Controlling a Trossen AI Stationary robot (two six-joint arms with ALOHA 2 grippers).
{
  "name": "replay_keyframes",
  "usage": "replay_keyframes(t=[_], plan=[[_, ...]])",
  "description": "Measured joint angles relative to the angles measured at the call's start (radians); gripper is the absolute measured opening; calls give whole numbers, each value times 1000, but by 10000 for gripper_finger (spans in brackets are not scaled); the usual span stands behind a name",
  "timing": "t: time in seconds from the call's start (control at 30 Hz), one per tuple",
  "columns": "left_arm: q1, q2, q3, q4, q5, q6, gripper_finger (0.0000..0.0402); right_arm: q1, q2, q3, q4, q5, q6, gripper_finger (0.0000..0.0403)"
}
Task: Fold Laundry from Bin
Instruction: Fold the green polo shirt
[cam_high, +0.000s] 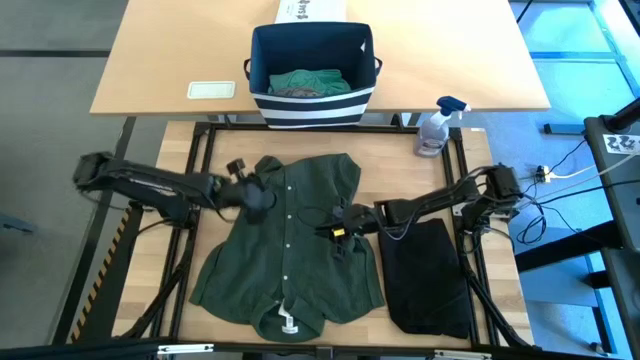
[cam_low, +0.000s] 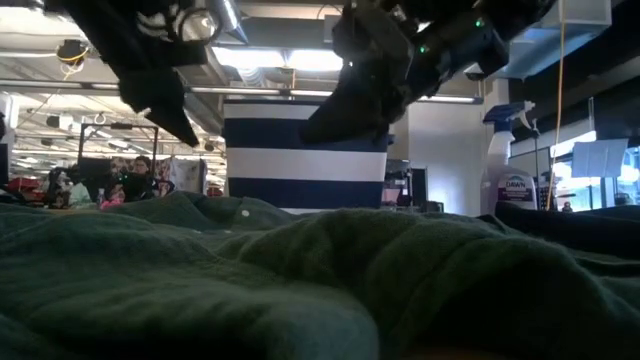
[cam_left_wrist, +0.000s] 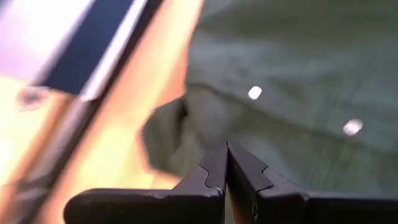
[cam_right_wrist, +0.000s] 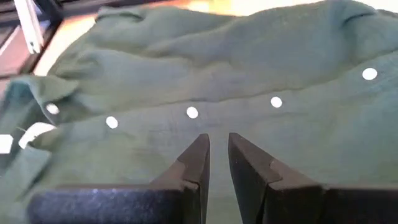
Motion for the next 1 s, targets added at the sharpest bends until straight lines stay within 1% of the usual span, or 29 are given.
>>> replay_keyframes(t=[0.03,0.1,0.2,0.27,0.33,0.43,0.57,0.67,0.8,0.9,1.0], plan=[[76,-42,-43,78,77,58,1,-6,1,0,-2,-8,-16,59],[224,-105,-107,204,189,127,0,-17,5,0,7,-20,-38,59],[431,-137,-145,266,324,186,0,-24,11,0,12,-49,-52,59],[539,-125,-147,295,435,227,0,-24,29,0,53,-53,-56,59],[619,-86,-147,337,542,268,0,-23,46,0,75,-73,-64,59],[692,3,-146,367,639,294,0,-23,91,20,114,-88,-76,59],[730,140,-138,393,684,325,0,-23,151,67,106,-94,-76,59],[743,238,-136,461,714,337,0,-21,201,107,110,-123,-76,59],[763,351,-136,541,716,339,0,-21,256,154,53,-159,-76,59],[784,417,-136,586,669,336,0,-21,288,171,-15,-184,-76,59],[807,449,-135,609,551,336,0,-21,301,177,-100,-216,-54,59]])
